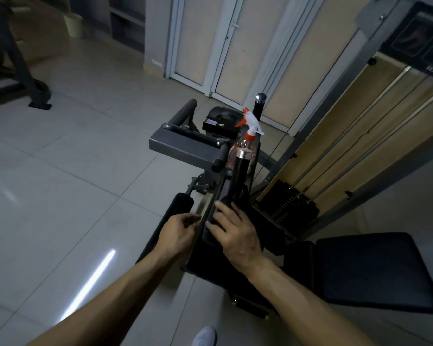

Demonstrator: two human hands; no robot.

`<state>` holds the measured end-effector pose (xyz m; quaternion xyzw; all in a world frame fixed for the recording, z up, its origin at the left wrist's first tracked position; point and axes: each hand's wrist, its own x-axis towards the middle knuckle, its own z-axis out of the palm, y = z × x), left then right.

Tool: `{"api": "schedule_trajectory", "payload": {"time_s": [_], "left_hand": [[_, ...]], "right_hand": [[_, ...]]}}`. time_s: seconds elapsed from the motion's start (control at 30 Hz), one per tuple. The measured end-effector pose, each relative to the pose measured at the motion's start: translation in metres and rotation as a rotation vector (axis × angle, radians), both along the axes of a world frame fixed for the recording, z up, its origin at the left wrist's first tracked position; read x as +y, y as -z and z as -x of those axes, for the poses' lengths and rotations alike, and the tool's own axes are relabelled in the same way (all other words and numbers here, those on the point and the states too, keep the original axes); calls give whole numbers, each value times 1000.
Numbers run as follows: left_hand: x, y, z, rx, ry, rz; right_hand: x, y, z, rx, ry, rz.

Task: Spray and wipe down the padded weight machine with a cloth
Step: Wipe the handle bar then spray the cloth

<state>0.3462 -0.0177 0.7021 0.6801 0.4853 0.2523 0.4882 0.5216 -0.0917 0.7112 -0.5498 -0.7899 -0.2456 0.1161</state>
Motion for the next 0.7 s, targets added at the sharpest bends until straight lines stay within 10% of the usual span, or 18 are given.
{"api": "schedule_trajectory", "payload": {"time_s": [0.2, 0.43, 0.53, 0.7], "left_hand": [[-4, -4, -8, -2, 51, -4], [-15, -8, -25, 72, 226, -31], [-15, -8, -27, 74, 237, -92], [-14, -11, -29, 88, 278, -97]], "right_hand": [[-52, 20, -21, 223, 35, 86], [-9, -34, -12, 1378, 549, -30], [7, -9, 14, 1399, 672, 263], [-17, -5, 17, 1174, 671, 115]]}}
